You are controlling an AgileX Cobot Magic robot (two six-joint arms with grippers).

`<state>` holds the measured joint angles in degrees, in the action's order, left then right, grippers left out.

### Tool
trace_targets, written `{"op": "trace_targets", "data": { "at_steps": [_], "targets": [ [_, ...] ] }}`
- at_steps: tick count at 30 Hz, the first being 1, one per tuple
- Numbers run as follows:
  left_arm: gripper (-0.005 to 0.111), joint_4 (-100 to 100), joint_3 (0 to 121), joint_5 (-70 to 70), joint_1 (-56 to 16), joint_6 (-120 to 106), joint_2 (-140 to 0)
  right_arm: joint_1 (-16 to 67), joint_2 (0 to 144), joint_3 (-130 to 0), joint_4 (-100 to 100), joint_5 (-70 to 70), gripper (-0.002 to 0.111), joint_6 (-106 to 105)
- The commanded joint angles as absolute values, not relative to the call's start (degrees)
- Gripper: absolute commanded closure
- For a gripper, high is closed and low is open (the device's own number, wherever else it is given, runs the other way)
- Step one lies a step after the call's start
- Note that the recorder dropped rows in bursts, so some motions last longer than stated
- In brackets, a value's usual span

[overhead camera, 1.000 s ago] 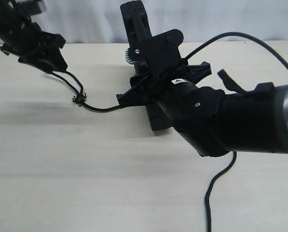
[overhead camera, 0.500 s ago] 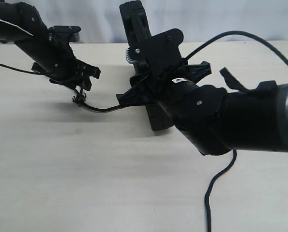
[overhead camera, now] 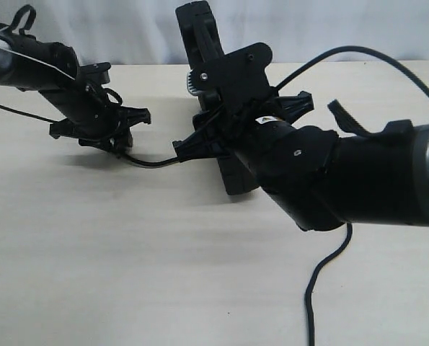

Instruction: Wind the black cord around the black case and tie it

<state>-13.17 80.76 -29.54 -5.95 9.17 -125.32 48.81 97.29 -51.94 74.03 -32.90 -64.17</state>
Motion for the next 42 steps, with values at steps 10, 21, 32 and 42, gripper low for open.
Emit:
{"op": "trace_targets", "data": {
  "at_steps": [10,21,32,42],
  "targets": [
    [0.085,-14.0,80.7,-24.1,-6.0,9.2,-127.6,48.8,97.1,-52.0,78.8,-27.3,0.104,-63.8],
    [0.107,-14.2,80.7,-29.2,-6.0,-16.4,-119.7,46.3,97.1,-51.9,87.7,-28.0,0.104,-70.7],
    [0.107,-31.1,80.7,-39.9,-6.0,-55.5,-112.1,45.8,97.1,-50.6,92.4,-25.5,0.104,-79.1],
    [0.107,-34.6,80.7,-51.3,-5.2,-69.5,-107.8,38.2,94.2,-48.1,92.1,-13.9,0.104,-80.3]
  ]
}}
